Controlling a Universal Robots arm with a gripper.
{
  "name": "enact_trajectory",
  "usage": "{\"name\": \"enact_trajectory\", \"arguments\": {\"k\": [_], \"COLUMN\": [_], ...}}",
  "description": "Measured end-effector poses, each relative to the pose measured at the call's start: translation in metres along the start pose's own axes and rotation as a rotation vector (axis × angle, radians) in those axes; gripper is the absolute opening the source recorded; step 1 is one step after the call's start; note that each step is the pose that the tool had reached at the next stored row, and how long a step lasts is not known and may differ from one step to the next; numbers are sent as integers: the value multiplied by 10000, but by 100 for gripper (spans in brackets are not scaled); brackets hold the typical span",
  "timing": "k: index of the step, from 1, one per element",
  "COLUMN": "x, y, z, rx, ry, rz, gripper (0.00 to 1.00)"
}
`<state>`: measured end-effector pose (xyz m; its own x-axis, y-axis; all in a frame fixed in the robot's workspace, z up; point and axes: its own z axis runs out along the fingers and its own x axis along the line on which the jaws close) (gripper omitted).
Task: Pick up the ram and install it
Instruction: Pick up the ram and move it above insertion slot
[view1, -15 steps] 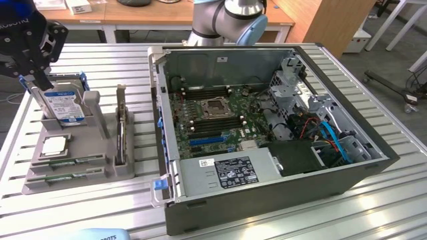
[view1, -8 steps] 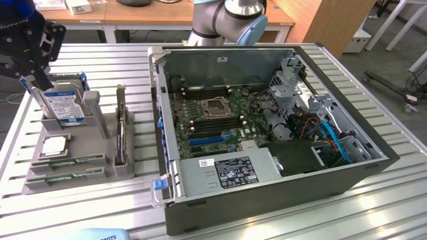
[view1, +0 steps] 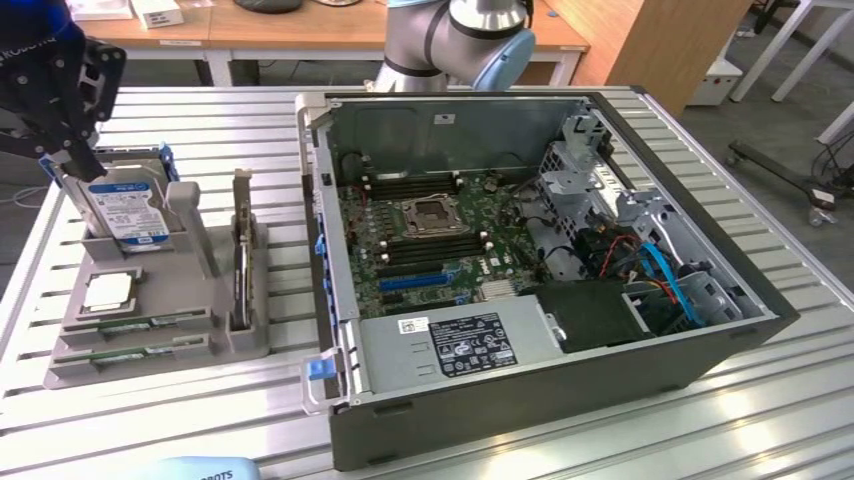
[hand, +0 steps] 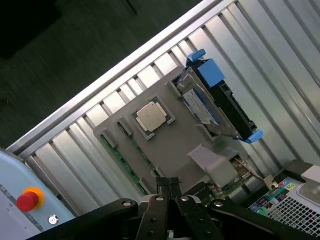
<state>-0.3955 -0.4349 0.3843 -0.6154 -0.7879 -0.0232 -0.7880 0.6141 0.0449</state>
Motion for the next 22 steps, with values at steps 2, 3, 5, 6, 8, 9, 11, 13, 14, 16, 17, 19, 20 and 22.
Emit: {"name": "enact_trajectory", "arguments": {"k": [2, 3, 5, 6, 8, 9, 11, 13, 14, 16, 17, 19, 20, 22], "x": [0, 0, 0, 0, 0, 0, 0, 0, 0, 0, 0, 0, 0, 0], "y": [0, 0, 0, 0, 0, 0, 0, 0, 0, -1, -1, -1, -1, -1], "z": [1, 1, 1, 1, 2, 2, 3, 3, 3, 4, 5, 5, 6, 6], "rx": [-7, -11, -17, -21, -28, -32, -39, -46, -49, -56, -60, -67, -70, -78], "ry": [14, 22, 35, 42, 56, 63, 77, 91, 97, 110, 117, 131, 137, 152], "rz": [-312, -461, -758, -914, -1227, -1380, -1684, -1986, -2137, -2446, -2597, -2899, -3050, -3364], "gripper": [10, 10, 10, 10, 10, 10, 10, 10, 10, 10, 10, 10, 10, 10]}}
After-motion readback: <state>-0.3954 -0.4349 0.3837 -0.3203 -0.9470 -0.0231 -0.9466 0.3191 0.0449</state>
